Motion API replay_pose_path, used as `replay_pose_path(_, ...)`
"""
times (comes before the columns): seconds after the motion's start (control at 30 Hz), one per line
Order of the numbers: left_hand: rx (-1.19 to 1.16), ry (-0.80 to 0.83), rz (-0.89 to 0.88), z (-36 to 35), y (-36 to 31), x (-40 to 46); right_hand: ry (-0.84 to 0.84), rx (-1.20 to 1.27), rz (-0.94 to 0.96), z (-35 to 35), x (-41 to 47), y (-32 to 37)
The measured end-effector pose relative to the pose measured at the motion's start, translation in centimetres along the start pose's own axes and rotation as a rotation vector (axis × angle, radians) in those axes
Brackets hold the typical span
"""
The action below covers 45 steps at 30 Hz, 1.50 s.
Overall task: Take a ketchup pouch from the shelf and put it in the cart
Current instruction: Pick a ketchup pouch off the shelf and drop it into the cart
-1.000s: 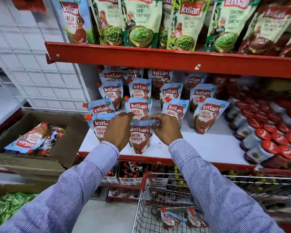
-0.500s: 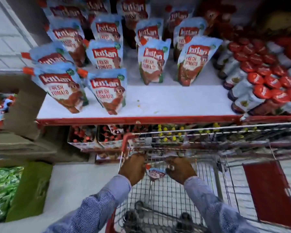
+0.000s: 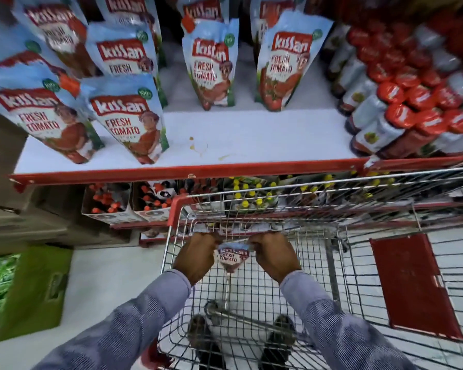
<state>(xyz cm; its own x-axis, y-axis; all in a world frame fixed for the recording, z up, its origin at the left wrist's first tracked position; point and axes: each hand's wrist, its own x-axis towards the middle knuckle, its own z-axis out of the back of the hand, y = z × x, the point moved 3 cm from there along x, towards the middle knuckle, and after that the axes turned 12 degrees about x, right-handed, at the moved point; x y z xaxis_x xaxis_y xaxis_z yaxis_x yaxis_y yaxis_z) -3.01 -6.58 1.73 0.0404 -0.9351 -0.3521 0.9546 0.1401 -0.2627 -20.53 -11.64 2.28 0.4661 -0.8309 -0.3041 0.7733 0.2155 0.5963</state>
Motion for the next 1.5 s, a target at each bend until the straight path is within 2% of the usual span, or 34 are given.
replay_pose_path(0.1,-0.059,-0.095,-0.015,7.9,-2.0,-2.7,-0.145,0.074,0.101,6.3,-2.2,4.4)
replay_pose_path(0.27,-0.109,-0.487,-0.069,21.2,-4.2,-6.7,-0.402,0.146,0.292,17.0,-3.8,12.2)
replay_pose_path(0.37,-0.107,-0.646,-0.039,26.3,-4.7,-6.4,-0.550,0.191,0.420,21.8,-2.6,15.6)
replay_pose_path(0.47,-0.099,-0.755,-0.027,29.7,-5.5,-4.7,-0.606,0.170,0.462,24.3,0.1,16.9)
replay_pose_path(0.7,-0.105,-0.650,0.019,29.1,-4.1,2.8,-0.522,0.164,0.332,24.4,6.7,15.6)
replay_pose_path(0.87,-0.109,-0.648,0.009,28.9,-4.3,3.5,-0.511,0.180,0.371,24.0,7.8,14.8)
replay_pose_path(1.0,-0.008,-0.768,-0.040,28.1,-5.2,0.3,-0.616,0.279,0.499,24.0,4.7,12.6)
replay_pose_path(1.07,-0.027,-0.871,-0.106,26.2,-6.7,-1.8,-0.706,0.337,0.488,23.0,2.5,9.6)
replay_pose_path(1.1,-0.033,-0.873,-0.161,24.5,-7.8,-2.3,-0.721,0.357,0.446,22.1,1.7,7.6)
replay_pose_path(1.17,-0.041,-0.728,-0.236,19.9,-9.6,-2.0,-0.658,0.354,0.312,18.9,0.6,2.7)
replay_pose_path(1.33,-0.017,-0.165,-0.178,5.5,-11.3,3.6,-0.245,0.164,-0.093,8.1,0.3,-9.6)
replay_pose_path(1.4,0.015,-0.028,-0.163,-0.5,-11.3,5.9,-0.087,0.145,-0.203,4.1,0.6,-13.3)
replay_pose_path(1.5,0.069,0.081,-0.183,-7.5,-10.9,8.6,0.084,0.134,-0.208,-0.9,1.3,-16.8)
